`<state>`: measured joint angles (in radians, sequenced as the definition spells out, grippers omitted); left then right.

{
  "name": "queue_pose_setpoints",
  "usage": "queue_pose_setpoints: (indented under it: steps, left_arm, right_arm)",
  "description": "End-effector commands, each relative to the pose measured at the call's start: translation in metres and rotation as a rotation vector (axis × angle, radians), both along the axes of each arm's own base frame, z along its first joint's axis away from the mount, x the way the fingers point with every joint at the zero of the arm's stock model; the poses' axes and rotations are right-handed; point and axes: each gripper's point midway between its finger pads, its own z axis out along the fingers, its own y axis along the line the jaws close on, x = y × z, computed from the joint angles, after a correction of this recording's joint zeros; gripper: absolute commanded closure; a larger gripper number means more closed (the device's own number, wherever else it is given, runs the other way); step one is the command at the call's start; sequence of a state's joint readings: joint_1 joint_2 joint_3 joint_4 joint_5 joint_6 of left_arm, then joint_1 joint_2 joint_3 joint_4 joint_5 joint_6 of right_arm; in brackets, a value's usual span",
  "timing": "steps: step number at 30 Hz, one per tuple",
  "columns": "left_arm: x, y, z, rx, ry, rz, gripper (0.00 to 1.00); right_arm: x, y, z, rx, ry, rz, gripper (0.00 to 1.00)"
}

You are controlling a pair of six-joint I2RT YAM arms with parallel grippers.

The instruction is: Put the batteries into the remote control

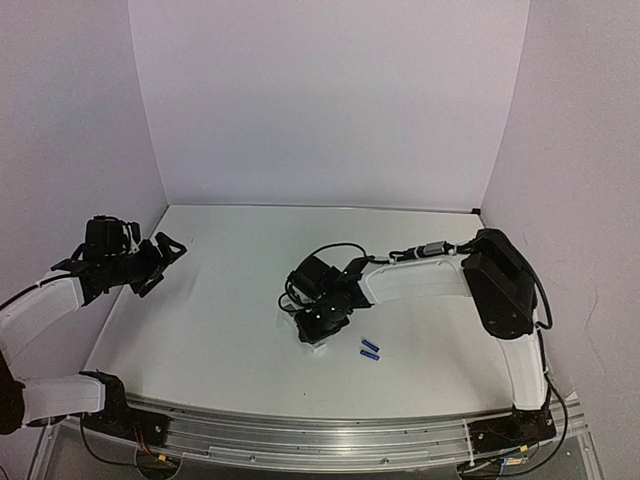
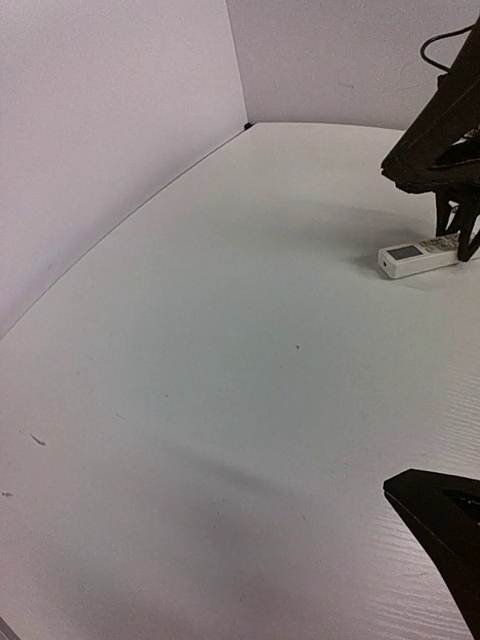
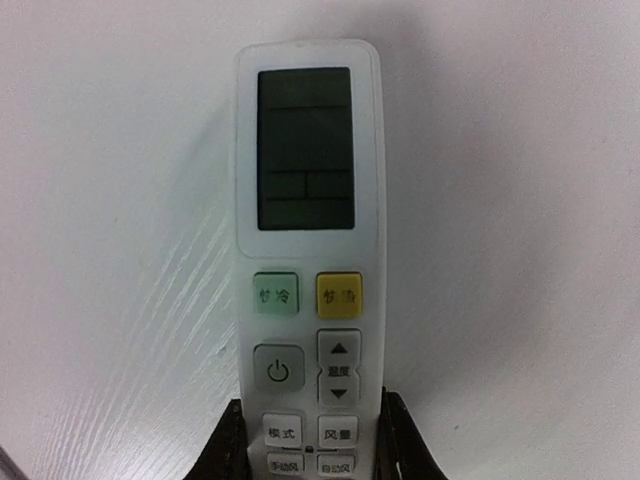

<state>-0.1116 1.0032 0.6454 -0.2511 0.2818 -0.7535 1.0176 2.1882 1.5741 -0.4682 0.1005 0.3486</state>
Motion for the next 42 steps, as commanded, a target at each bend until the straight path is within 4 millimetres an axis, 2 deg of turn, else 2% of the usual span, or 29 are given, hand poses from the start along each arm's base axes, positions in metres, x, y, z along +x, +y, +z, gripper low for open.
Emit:
queue_pose_setpoints:
  steps: [1,4,9,11,13,16,21,26,30,35,38,42]
  left_arm:
    - [0.003,-0.040,0.031,-0.090,-0.168,-0.220,0.00]
    - [-0.005,-0.081,0.047,-0.148,-0.261,-0.413,0.00]
    - [-0.042,-0.184,0.058,-0.219,-0.332,-0.824,0.00]
    - [-0.054,-0.208,0.057,-0.207,-0.357,-0.923,0.00]
    - [-0.067,-0.224,0.061,-0.215,-0.401,-1.011,0.00]
    - [-0.089,-0.233,0.074,-0.251,-0.510,-1.122,0.00]
    - [-0.122,-0.230,0.091,-0.281,-0.725,-1.286,0.00]
    - [-0.148,-0.226,0.098,-0.264,-0.869,-1.443,0.00]
    - [-0.162,-0.227,0.107,-0.214,-0.979,-1.503,0.01]
    - [-0.168,-0.238,0.105,-0.180,-1.009,-1.555,0.06]
    - [-0.168,-0.242,0.106,-0.186,-1.036,-1.576,0.12]
    - [-0.173,-0.244,0.112,-0.196,-1.095,-1.600,0.22]
  right_arm:
    - [-0.027,0.007,0.065,0.255,0.260,-0.021,0.95]
    - [-0.045,0.004,0.114,0.447,0.463,0.038,0.97]
    - [-0.076,-0.018,0.177,0.649,0.706,0.129,0.98]
    - [-0.089,-0.024,0.199,0.703,0.781,0.172,1.00]
    - [-0.101,-0.028,0.217,0.744,0.837,0.220,1.00]
    - [-0.109,-0.032,0.234,0.770,0.874,0.238,1.00]
    - [-0.118,-0.038,0.257,0.806,0.887,0.275,1.00]
    - [-0.122,-0.037,0.262,0.795,0.999,0.234,1.00]
    - [-0.120,-0.033,0.264,0.791,1.030,0.212,1.00]
    - [-0.118,-0.025,0.277,0.818,1.022,0.229,1.00]
    - [-0.122,-0.019,0.284,0.825,1.051,0.246,1.00]
    - [-0.125,-0.014,0.281,0.816,1.093,0.239,1.00]
